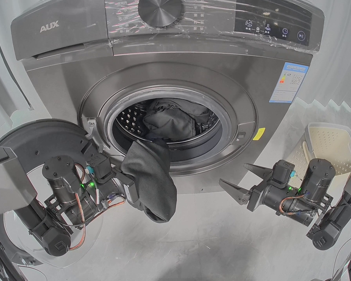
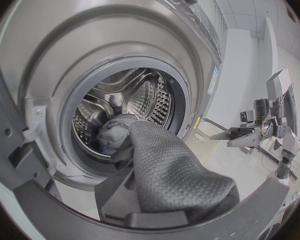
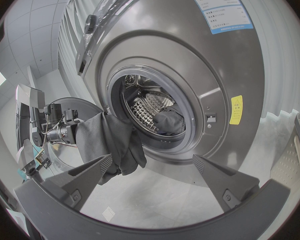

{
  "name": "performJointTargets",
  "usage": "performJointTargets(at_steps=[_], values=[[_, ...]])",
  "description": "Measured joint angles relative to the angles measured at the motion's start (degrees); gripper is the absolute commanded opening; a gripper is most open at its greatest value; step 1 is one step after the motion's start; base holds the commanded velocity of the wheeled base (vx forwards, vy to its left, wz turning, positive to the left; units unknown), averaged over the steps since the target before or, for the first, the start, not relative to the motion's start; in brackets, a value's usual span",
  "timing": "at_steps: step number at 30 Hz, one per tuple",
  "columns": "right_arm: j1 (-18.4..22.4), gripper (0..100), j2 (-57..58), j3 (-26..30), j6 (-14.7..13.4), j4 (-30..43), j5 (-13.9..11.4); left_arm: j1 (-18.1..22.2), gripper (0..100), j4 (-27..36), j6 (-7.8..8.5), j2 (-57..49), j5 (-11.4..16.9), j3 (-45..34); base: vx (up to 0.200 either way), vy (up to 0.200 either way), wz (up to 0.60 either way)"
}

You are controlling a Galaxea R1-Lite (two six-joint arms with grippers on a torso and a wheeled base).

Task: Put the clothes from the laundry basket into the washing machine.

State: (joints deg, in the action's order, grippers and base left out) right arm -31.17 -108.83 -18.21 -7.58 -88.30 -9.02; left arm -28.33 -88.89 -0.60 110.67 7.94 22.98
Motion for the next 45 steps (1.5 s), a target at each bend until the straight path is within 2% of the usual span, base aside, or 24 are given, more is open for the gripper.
performJointTargets(at_steps=[14,17,26,36,45], values=[[-1.2,100,0.0,0.3,-0.1,0.0,0.0,-2.4,0,0.0,0.6,0.7,-0.4,-0.4,0.0,0.0,0.0],[-1.6,100,0.0,0.4,-0.1,0.0,0.0,-3.2,0,0.0,0.57,0.8,-0.4,-0.8,0.2,0.0,0.0],[-4.2,100,0.6,1.2,-0.1,0.1,0.0,-7.9,0,-0.1,0.6,1.6,-0.4,-1.2,0.0,0.0,0.0],[-7.4,100,1.2,3.1,-0.1,0.1,0.1,-8.7,0,0.1,1.46,8.1,-1.3,6.2,0.0,0.0,0.0],[-8.4,100,1.5,4.0,0.0,0.1,0.0,-8.1,0,0.3,0.6,15.6,-4.0,19.7,0.0,0.0,0.0]])
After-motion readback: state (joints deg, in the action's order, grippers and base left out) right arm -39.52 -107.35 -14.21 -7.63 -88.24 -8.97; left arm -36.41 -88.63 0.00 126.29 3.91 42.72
